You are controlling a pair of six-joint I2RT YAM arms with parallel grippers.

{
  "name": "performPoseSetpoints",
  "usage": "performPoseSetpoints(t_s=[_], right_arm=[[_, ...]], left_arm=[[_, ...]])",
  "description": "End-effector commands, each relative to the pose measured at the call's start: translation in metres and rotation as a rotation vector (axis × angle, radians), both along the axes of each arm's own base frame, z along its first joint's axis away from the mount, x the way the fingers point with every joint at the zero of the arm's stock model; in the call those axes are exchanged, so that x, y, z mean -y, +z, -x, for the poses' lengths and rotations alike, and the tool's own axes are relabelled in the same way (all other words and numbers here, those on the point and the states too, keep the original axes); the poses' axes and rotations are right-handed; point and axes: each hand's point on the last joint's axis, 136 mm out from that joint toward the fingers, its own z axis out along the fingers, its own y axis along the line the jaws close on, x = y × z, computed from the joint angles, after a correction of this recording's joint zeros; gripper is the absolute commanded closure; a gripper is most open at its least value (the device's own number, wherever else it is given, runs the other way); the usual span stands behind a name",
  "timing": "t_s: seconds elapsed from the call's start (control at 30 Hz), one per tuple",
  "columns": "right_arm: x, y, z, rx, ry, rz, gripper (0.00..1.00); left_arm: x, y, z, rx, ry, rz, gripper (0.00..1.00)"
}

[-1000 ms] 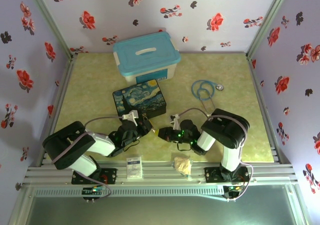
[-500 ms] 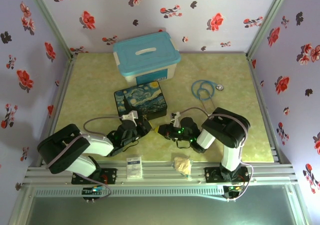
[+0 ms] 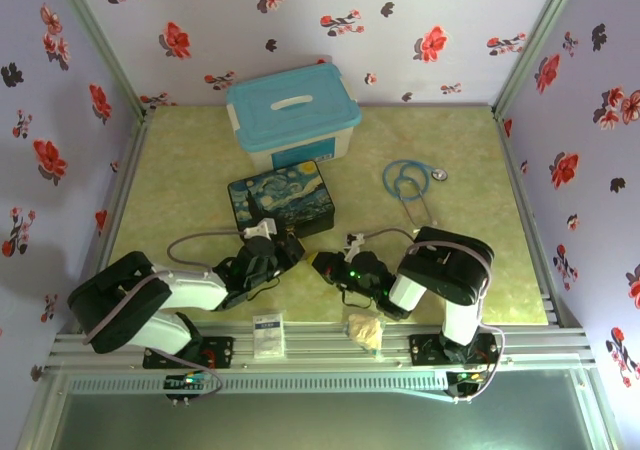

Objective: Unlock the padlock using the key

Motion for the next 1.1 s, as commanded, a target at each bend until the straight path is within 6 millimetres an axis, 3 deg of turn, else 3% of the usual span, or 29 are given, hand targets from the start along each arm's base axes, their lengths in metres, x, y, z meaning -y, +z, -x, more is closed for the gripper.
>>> performPoseSetpoints(t_s=[0.0, 0.1, 0.23, 0.43, 0.63, 0.77, 0.9, 1.07], right_arm=[[0.001, 0.009, -0.008, 0.023, -0.086, -0.035, 1.00], [0.012, 0.016, -0.006, 0.085, -0.117, -0.008, 1.00], [0.033, 0.008, -0.001, 0.096, -0.137, 0.043, 1.00], [0.032, -0.015, 0.005, 0.076, -0.099, 0.105, 1.00], [0.026, -0.010, 0.003, 0.151, -0.064, 0.147, 1.00], [0.021, -0.012, 0.005, 0.170, -0.017, 0.237, 1.00], [0.029, -0.011, 0.002, 0.193, -0.016, 0.340, 1.00], [0.027, 0.001, 0.004, 0.253, 0.034, 0.386, 1.00]], left_arm=[[0.016, 0.038, -0.011, 0.068, 0.016, 0.130, 0.92], [0.015, 0.033, -0.013, 0.069, 0.016, 0.100, 0.91], [0.012, 0.019, -0.011, 0.052, 0.004, 0.016, 0.87], [0.008, 0.003, -0.006, 0.029, -0.023, -0.066, 0.82], [0.005, -0.014, -0.002, 0.008, -0.046, -0.128, 0.80], [0.006, -0.026, -0.001, -0.015, -0.057, -0.150, 0.74], [0.004, -0.037, 0.002, -0.036, -0.056, -0.150, 0.70], [-0.006, -0.030, 0.005, -0.023, -0.025, -0.142, 0.51]])
